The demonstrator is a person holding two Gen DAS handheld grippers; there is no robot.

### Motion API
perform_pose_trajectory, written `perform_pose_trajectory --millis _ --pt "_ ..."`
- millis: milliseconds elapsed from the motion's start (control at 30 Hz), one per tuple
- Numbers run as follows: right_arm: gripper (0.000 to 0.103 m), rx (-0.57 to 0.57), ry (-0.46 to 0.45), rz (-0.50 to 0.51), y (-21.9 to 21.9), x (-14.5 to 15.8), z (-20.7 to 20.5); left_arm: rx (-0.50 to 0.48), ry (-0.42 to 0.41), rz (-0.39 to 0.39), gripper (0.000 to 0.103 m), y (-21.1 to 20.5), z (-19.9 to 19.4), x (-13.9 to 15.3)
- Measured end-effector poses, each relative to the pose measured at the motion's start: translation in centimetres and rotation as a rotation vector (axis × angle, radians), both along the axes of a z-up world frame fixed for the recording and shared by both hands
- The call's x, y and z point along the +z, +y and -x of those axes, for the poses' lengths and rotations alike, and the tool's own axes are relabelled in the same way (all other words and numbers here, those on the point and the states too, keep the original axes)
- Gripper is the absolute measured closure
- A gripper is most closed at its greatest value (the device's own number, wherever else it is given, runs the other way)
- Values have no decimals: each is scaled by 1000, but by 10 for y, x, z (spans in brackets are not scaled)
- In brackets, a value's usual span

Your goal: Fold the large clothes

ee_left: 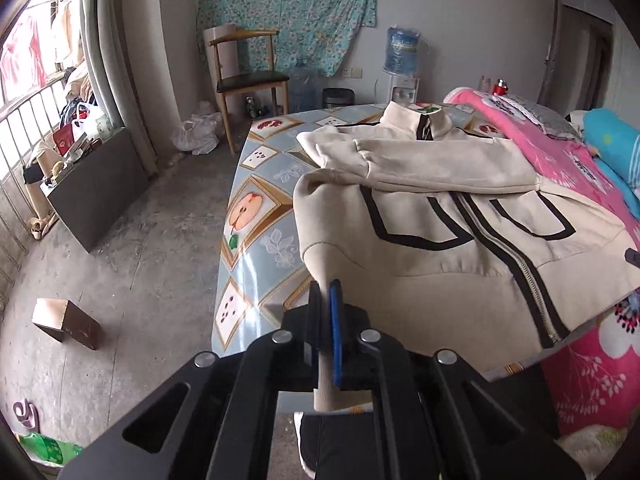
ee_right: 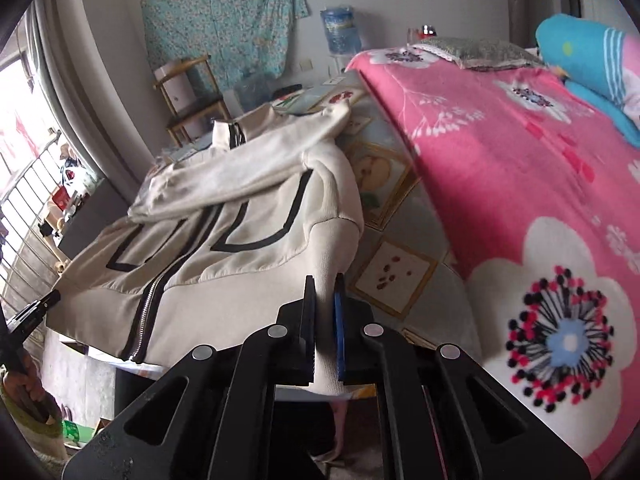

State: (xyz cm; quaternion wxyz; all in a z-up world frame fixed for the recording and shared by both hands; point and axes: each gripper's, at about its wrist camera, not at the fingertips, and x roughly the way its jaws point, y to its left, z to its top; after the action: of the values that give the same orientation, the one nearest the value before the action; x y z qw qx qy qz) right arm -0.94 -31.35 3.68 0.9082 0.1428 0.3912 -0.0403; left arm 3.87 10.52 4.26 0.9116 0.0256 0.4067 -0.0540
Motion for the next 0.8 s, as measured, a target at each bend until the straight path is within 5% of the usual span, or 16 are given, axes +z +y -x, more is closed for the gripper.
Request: perform_pose_trajectory --millis 233,400,567,800 --pt "99 -37 192 -117 -14 -57 12 60 228 129 99 18 20 -62" --pt "98 -56 233 -99 -18 -70 0 85 242 134 98 19 16 -78" --pt "98 -31 211 -73 -14 -58 -3 18 216 141 98 18 11 -62" --pt "67 -56 256 -84 -12 -74 5 1 319 146 95 20 11 -84"
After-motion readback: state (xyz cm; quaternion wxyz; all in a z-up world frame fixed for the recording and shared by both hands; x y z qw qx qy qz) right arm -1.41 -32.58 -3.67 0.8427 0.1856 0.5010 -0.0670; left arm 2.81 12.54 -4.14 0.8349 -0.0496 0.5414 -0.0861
